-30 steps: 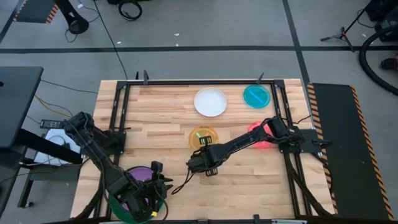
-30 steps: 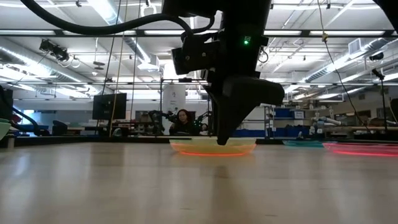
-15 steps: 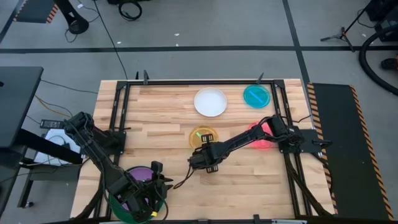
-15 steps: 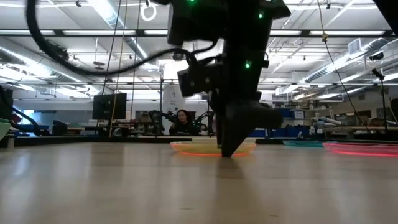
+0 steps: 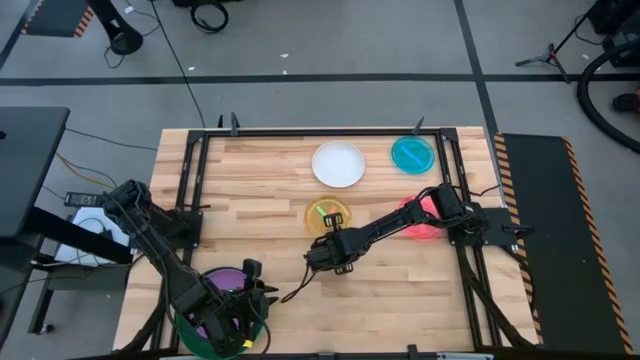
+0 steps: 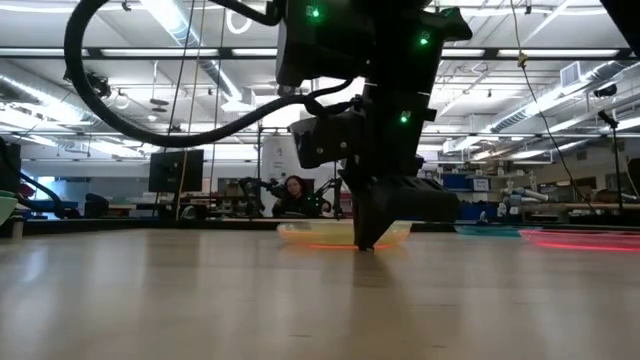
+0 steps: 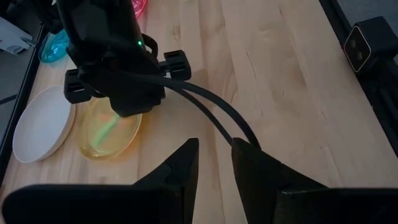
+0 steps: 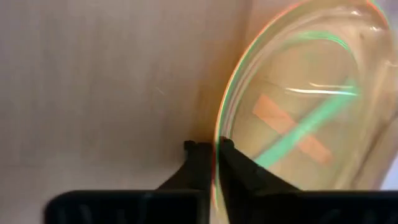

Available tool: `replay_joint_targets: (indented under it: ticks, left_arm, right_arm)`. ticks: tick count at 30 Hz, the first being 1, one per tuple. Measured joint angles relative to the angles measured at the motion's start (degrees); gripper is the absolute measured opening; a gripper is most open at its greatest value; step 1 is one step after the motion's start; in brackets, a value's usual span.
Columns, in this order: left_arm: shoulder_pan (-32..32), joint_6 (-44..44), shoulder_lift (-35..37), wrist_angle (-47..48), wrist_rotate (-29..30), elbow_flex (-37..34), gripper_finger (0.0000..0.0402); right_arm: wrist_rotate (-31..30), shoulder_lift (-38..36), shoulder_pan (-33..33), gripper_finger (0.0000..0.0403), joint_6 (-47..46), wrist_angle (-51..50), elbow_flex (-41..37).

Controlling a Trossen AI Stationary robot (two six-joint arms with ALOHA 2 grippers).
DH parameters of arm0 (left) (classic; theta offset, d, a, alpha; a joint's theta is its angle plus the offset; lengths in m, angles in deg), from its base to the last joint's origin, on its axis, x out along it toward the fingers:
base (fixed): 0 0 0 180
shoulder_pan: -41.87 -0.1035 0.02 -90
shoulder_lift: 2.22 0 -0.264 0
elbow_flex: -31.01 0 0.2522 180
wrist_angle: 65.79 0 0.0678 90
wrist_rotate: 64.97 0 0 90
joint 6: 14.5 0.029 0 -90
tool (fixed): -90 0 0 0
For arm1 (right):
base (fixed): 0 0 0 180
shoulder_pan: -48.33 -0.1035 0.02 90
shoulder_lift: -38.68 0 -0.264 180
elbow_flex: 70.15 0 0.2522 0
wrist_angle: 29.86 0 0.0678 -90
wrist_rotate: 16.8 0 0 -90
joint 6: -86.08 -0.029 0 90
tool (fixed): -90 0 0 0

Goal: Stack plastic plates
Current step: Stack the stacked plates on top of the pink plate

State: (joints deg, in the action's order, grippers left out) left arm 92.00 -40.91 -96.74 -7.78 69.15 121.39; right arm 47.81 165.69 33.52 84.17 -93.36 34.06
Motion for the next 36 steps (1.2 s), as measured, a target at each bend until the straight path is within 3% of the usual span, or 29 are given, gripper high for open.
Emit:
replay_joint_targets:
  ticks: [9,22,30,36]
  left_arm:
    - [0.9,0.0,0.0,0.1,0.0,0.0,0.0105]
    - [1.9,0.0,0.0,-0.3,0.0,0.0,0.0105]
    - [1.8,0.1,0.0,-0.8,0.0,0.1,0.0105]
    - [1.9,0.2,-0.1,-0.7,0.0,0.1,0.0105]
  right_arm:
    - [-4.8,-1.7,-2.7,0.0009,-2.8,-6.8,-0.2]
    - [-3.4,-7.0,-10.5,0.001,-40.3,-39.9,-0.1]
    - [5.8,-8.7,-9.7,0.001,-53.1,-40.5,-5.3]
    - [7.1,-9.8,-7.6,0.0009,-57.3,-39.9,-13.3]
